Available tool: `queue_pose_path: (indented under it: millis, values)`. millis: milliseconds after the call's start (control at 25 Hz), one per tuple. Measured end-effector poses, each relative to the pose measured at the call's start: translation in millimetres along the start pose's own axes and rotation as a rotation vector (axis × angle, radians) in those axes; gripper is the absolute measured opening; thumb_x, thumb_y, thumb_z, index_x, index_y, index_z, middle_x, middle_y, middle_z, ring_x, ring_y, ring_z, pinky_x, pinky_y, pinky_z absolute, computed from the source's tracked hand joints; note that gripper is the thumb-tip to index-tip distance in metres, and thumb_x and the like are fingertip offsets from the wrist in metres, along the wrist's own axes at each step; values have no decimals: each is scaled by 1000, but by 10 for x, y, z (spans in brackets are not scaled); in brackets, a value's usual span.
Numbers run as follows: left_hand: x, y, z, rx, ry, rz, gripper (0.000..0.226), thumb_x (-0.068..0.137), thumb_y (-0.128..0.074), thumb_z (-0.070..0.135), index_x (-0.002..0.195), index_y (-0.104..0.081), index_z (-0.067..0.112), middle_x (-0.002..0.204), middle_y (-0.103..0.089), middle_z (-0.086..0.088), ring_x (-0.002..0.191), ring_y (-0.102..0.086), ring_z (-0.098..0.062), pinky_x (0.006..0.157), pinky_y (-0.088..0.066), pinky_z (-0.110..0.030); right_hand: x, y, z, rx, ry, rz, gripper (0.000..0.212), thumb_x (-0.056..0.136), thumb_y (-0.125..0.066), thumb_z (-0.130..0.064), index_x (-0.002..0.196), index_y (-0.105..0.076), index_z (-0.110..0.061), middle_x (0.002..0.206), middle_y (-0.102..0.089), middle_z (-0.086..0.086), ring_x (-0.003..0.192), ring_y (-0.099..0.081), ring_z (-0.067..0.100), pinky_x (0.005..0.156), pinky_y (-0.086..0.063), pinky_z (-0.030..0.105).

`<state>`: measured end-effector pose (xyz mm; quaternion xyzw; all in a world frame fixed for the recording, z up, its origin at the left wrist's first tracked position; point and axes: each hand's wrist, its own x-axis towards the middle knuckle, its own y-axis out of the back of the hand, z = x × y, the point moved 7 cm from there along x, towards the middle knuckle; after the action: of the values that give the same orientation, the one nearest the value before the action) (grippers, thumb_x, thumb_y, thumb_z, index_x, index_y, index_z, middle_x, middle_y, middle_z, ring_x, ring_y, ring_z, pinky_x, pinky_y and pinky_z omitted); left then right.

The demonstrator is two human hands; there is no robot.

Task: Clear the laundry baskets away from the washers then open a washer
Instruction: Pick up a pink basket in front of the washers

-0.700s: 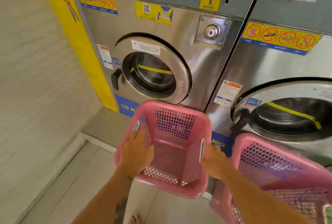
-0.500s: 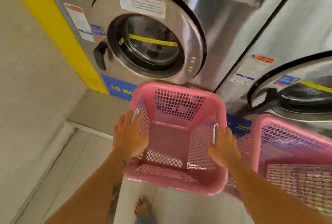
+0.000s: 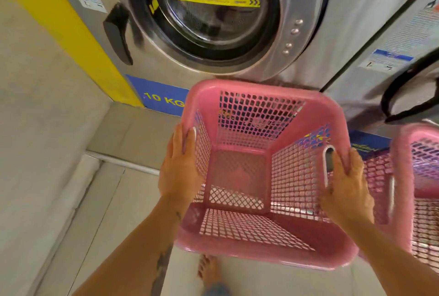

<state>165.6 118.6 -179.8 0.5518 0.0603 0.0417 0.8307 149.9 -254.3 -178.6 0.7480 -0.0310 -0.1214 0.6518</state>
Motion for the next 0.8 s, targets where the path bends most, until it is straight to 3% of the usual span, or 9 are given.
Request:
queue_pose_path:
  millis: [200, 360, 520, 800]
  values:
    - [-173, 23, -1, 8, -62, 2, 92, 71, -62, -4, 152, -24, 19, 163, -5, -9, 141, -24, -35, 101, -44, -47, -228, 110, -62, 40, 14, 53, 81, 76, -64, -10, 144, -26, -31, 154, -12, 3, 118, -46, 46, 77, -50, 60]
    - [-849, 40, -254, 13, -50, 65, 88, 69, -63, -5, 148, -34, 19, 160, -17, -14, 134, -36, -41, 98, -46, -54, -816, 102, -61, -6, 67, -15, 89, 64, -65, -1, 142, -29, -26, 147, -16, 8, 106, -51, 41, 69, -52, 55]
    - [-1675, 165, -556, 12, -36, 101, 82, 68, -62, -5, 144, -41, 18, 157, -26, -14, 128, -44, -43, 94, -49, -56, -1627, -13, -31, -44, 132, -51, 90, 65, -62, -1, 145, -26, -22, 146, -19, 11, 103, -54, 39, 67, -55, 51]
    - [-2359, 169, -1277, 33, 65, -54, 84, 82, -61, 7, 153, -17, 22, 162, -9, -1, 137, -35, -30, 91, -54, -48, -2384, -556, -287, -50, 159, -159, 85, 68, -69, -12, 143, -29, -19, 149, -18, 15, 108, -55, 44, 70, -56, 51]
